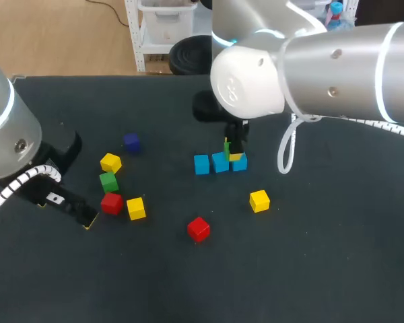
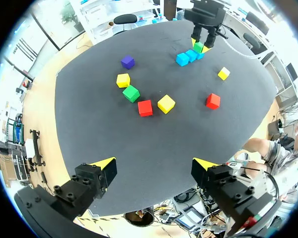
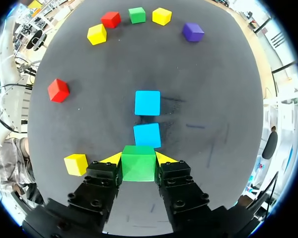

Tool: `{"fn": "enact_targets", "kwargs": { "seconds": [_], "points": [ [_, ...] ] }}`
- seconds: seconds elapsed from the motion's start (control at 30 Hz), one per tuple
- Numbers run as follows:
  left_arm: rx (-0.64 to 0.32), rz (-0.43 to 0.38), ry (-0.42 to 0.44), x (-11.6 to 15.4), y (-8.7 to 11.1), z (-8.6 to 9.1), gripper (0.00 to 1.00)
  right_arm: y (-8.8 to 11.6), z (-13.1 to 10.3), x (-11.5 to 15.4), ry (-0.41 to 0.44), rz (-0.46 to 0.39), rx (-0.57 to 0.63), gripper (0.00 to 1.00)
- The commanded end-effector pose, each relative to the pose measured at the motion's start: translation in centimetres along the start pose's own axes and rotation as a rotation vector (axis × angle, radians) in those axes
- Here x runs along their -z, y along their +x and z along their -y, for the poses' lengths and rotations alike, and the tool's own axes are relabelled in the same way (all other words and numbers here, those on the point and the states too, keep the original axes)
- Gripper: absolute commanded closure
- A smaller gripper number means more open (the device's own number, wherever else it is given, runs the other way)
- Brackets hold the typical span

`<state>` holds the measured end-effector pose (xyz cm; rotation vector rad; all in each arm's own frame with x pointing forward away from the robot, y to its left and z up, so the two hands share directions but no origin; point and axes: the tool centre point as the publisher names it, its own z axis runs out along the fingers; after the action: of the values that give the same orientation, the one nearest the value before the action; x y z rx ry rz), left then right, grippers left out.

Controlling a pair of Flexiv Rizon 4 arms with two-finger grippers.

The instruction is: Place the blue cubes, place green cubes on the blue cubes, place the yellow cubes on the green cubes, then place the red cubes on the yellow cubes, and place purple cube on the red cubes.

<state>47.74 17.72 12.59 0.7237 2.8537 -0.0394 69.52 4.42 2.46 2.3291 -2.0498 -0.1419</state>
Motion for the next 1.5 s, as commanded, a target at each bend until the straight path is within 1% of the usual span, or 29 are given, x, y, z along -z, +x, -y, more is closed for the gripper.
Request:
{"fn": "enact_targets", "kwargs": {
  "seconds": [0.03,0.63,0.9,1.5],
  "points": [
    [-0.002,0.000,0.003,-0.06,-0.04,-0.08,0.00,-0.04,0.18,0.00,-0.004,-0.009,-0.004,1.00],
    [-0.002,0.000,0.003,-0.06,-0.04,-0.08,0.00,0.07,0.54,-0.54,-0.015,-0.011,-0.010,1.00],
    [-0.002,0.000,0.003,-0.06,-0.04,-0.08,0.00,-0.23,0.74,-0.40,-0.007,-0.013,-0.001,1.00],
    [-0.002,0.000,0.003,-0.06,-0.04,-0.08,0.00,-0.16,0.73,-0.45,-0.011,-0.023,-0.005,0.99]
  ]
}}
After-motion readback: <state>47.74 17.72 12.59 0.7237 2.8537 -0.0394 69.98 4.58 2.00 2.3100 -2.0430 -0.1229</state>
